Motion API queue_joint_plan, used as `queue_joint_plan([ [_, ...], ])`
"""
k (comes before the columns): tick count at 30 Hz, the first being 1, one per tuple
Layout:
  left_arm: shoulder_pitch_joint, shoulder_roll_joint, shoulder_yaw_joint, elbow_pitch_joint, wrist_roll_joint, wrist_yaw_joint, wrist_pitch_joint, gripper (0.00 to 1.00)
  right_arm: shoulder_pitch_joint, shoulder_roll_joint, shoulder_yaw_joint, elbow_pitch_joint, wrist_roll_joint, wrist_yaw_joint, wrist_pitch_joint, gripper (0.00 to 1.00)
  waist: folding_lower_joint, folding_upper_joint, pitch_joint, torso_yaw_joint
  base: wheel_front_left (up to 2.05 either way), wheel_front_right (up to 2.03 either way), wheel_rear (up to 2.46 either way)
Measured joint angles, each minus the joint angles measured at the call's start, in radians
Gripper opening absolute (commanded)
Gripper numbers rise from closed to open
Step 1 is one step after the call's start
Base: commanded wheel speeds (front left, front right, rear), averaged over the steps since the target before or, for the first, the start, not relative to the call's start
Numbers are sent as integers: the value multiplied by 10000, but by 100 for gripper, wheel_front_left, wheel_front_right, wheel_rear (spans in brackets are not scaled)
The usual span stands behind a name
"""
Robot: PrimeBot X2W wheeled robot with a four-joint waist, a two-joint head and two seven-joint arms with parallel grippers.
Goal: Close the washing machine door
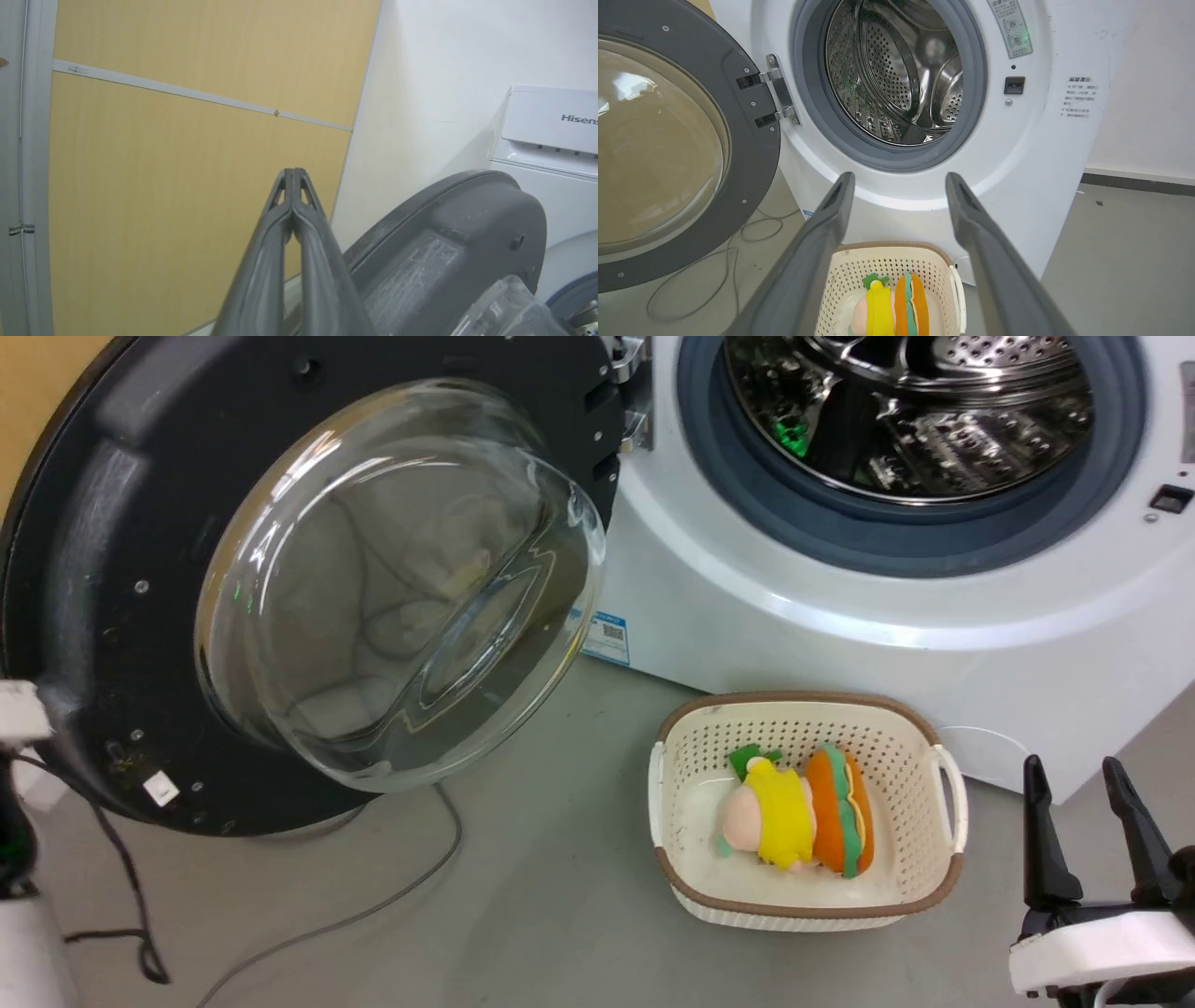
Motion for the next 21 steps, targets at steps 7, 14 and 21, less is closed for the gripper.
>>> queue_joint_plan([
  [7,-1216,754,113,2086,-1108,-67,1371,0,-31,2,-178,71,84,0,-142,100,0,0,214,323,0,0,0],
  [14,-2380,1241,184,3824,-2604,-150,3806,0,-53,8,-407,100,173,0,-280,100,0,0,389,590,0,0,0],
  [21,-2869,1699,88,4508,-4119,-226,5969,0,-124,10,-533,163,244,0,-441,100,0,0,560,731,0,0,0],
])
